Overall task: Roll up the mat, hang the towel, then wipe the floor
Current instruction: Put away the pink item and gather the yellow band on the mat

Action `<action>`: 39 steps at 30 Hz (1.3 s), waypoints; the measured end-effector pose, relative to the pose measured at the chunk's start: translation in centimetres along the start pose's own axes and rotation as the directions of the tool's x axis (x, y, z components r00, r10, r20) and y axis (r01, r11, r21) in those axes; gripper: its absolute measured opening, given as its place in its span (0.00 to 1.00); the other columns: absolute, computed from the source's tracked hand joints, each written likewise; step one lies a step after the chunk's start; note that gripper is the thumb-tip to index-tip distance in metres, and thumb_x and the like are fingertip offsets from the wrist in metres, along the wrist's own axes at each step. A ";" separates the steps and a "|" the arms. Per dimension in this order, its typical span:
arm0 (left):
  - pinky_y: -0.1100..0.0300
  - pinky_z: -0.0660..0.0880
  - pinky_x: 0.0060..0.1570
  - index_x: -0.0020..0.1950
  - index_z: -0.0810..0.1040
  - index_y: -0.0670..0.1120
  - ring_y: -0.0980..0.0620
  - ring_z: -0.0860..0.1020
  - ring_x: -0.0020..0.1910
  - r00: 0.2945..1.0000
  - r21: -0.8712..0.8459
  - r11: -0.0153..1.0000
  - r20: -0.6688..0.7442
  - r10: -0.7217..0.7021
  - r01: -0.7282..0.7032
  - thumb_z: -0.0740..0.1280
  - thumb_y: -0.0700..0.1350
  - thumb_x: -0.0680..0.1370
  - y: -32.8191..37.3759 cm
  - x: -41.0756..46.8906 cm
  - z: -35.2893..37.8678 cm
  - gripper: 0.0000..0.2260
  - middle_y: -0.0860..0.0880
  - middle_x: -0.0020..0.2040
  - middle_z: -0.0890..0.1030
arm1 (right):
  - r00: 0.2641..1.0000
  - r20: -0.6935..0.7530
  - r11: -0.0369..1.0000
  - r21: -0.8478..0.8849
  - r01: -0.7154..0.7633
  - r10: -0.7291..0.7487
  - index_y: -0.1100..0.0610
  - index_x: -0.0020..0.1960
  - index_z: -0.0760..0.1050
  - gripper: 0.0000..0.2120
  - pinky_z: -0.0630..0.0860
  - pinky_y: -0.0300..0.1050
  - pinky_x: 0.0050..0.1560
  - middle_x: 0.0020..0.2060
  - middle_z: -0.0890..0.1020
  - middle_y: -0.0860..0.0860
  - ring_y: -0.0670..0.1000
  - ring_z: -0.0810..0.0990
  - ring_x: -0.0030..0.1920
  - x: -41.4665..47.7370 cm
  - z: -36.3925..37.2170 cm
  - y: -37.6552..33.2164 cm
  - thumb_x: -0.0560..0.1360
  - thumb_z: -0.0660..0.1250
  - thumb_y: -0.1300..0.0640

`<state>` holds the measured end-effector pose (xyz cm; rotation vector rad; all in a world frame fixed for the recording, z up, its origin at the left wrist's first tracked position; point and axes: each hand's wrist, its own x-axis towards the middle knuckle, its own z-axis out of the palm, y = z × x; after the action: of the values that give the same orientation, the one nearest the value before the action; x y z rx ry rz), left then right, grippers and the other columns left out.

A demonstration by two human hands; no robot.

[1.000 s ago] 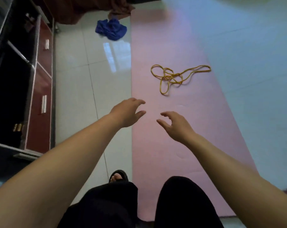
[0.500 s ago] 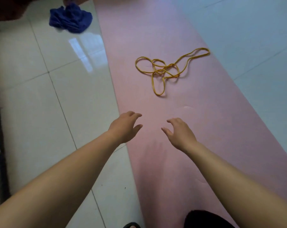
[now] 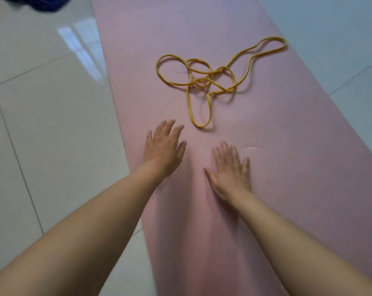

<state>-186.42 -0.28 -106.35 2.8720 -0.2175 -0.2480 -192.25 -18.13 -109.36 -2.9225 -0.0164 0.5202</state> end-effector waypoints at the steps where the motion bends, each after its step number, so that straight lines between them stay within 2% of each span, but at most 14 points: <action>1: 0.43 0.50 0.72 0.75 0.58 0.51 0.48 0.50 0.76 1.000 -0.007 1.000 0.001 -0.026 0.026 0.54 0.53 0.81 0.1 1.1 0.6 0.22 0.49 0.77 0.54 | 1.000 -0.026 1.000 -0.009 0.002 -0.002 0.47 0.75 0.37 0.34 0.33 0.58 0.70 0.75 0.38 0.47 0.51 0.36 0.75 0.2 0.6 0.3 0.73 0.38 0.35; 3: 0.42 0.46 0.72 0.75 0.56 0.52 0.50 0.47 0.76 0.997 -0.017 0.997 0.007 -0.072 0.073 0.53 0.54 0.81 0.2 3.0 1.9 0.23 0.50 0.78 0.50 | 0.995 -0.104 1.000 -0.005 0.008 -0.008 0.47 0.75 0.39 0.35 0.32 0.56 0.69 0.76 0.42 0.48 0.51 0.41 0.75 0.5 1.7 0.7 0.71 0.37 0.36; 5: 0.42 0.42 0.72 0.76 0.52 0.53 0.50 0.44 0.76 0.992 -0.035 0.992 0.023 -0.122 0.123 0.52 0.55 0.81 0.2 4.0 3.0 0.25 0.51 0.78 0.47 | 0.984 -0.175 1.000 -0.002 0.022 -0.022 0.50 0.76 0.49 0.33 0.37 0.56 0.70 0.76 0.52 0.50 0.53 0.50 0.75 0.6 2.3 0.8 0.73 0.44 0.38; 7: 0.44 0.39 0.71 0.77 0.50 0.55 0.50 0.44 0.76 0.989 -0.028 0.989 0.001 -0.148 0.148 0.52 0.57 0.80 0.0 4.2 3.8 0.26 0.51 0.78 0.46 | 0.976 -0.217 0.999 -0.013 0.033 -0.035 0.51 0.75 0.54 0.32 0.42 0.57 0.70 0.75 0.58 0.51 0.54 0.54 0.74 0.7 2.5 1.0 0.74 0.49 0.40; 11: 0.45 0.42 0.71 0.76 0.54 0.56 0.51 0.48 0.76 0.987 -0.015 0.989 -0.047 -0.151 0.150 0.50 0.60 0.75 0.0 4.3 4.0 0.29 0.52 0.78 0.50 | 0.969 -0.243 0.999 -0.018 0.040 -0.043 0.51 0.74 0.55 0.31 0.47 0.60 0.69 0.74 0.59 0.52 0.54 0.54 0.73 0.6 2.5 1.0 0.74 0.51 0.41; 14: 0.44 0.45 0.71 0.75 0.58 0.56 0.49 0.52 0.76 0.985 -0.028 0.987 -0.073 -0.157 0.155 0.48 0.61 0.72 0.0 4.5 3.8 0.31 0.51 0.77 0.55 | 0.968 -0.245 0.999 -0.018 0.049 -0.052 0.51 0.74 0.55 0.32 0.48 0.60 0.70 0.74 0.59 0.52 0.54 0.55 0.73 0.4 2.6 0.9 0.74 0.52 0.40; 18: 0.42 0.50 0.70 0.73 0.62 0.55 0.47 0.56 0.74 0.984 -0.034 0.987 -0.084 -0.159 0.156 0.51 0.60 0.71 -0.1 4.7 3.8 0.30 0.50 0.76 0.60 | 0.934 -0.356 0.986 0.149 0.073 -0.015 0.54 0.72 0.60 0.28 0.55 0.57 0.69 0.70 0.65 0.56 0.57 0.61 0.70 2.7 0.8 1.0 0.76 0.52 0.41; 21: 0.41 0.52 0.69 0.73 0.64 0.54 0.47 0.58 0.73 0.983 -0.035 0.988 -0.094 -0.156 0.153 0.53 0.59 0.72 -0.1 4.8 3.9 0.29 0.49 0.75 0.62 | 0.890 -0.455 0.937 0.304 0.175 -0.018 0.56 0.71 0.60 0.27 0.56 0.54 0.71 0.70 0.64 0.60 0.61 0.60 0.70 7.2 -2.2 1.2 0.77 0.54 0.42; 24: 0.40 0.53 0.68 0.72 0.64 0.54 0.46 0.59 0.73 0.983 -0.026 0.987 -0.094 -0.159 0.157 0.53 0.59 0.72 -0.1 4.7 4.1 0.29 0.48 0.75 0.62 | 0.878 -0.478 0.931 0.308 0.194 -0.025 0.57 0.73 0.59 0.33 0.54 0.54 0.72 0.72 0.61 0.60 0.61 0.57 0.72 12.1 -5.3 1.2 0.74 0.57 0.40; 28: 0.40 0.53 0.69 0.73 0.63 0.54 0.47 0.58 0.73 0.982 -0.011 0.987 -0.092 -0.164 0.163 0.53 0.59 0.72 -0.2 4.8 4.1 0.29 0.48 0.75 0.61 | 0.930 -0.346 0.951 0.227 0.208 -0.121 0.53 0.76 0.51 0.44 0.51 0.59 0.73 0.75 0.52 0.57 0.61 0.50 0.74 17.5 -7.5 0.3 0.68 0.56 0.31; 31: 0.41 0.52 0.69 0.73 0.63 0.54 0.47 0.58 0.74 0.982 -0.006 0.987 -0.099 -0.160 0.160 0.53 0.59 0.72 -0.2 4.8 4.2 0.28 0.49 0.75 0.61 | 0.973 -0.182 0.969 0.176 0.173 -0.141 0.46 0.76 0.41 0.44 0.43 0.63 0.71 0.76 0.43 0.51 0.58 0.43 0.75 19.5 -7.4 -0.6 0.70 0.60 0.31; 36: 0.44 0.51 0.68 0.71 0.66 0.54 0.47 0.60 0.72 0.977 -0.015 0.988 -0.149 -0.154 0.154 0.54 0.58 0.72 -0.3 4.8 4.5 0.28 0.48 0.74 0.64 | 0.962 -0.229 0.977 0.112 0.179 -0.150 0.44 0.76 0.45 0.41 0.43 0.65 0.69 0.76 0.46 0.52 0.56 0.46 0.75 20.7 -6.7 -0.8 0.71 0.61 0.33; 39: 0.45 0.51 0.67 0.71 0.66 0.54 0.48 0.59 0.71 0.975 -0.016 0.989 -0.166 -0.151 0.150 0.55 0.58 0.72 -0.3 4.8 4.5 0.27 0.48 0.73 0.65 | 0.943 -0.278 0.977 0.050 0.206 -0.184 0.43 0.75 0.47 0.43 0.44 0.66 0.68 0.76 0.44 0.51 0.56 0.43 0.75 21.5 -6.9 -0.5 0.68 0.62 0.32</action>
<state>-182.54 -1.87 -111.42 2.8889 0.0325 -0.0342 -169.72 -17.94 -110.21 -2.8453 -0.2422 0.0832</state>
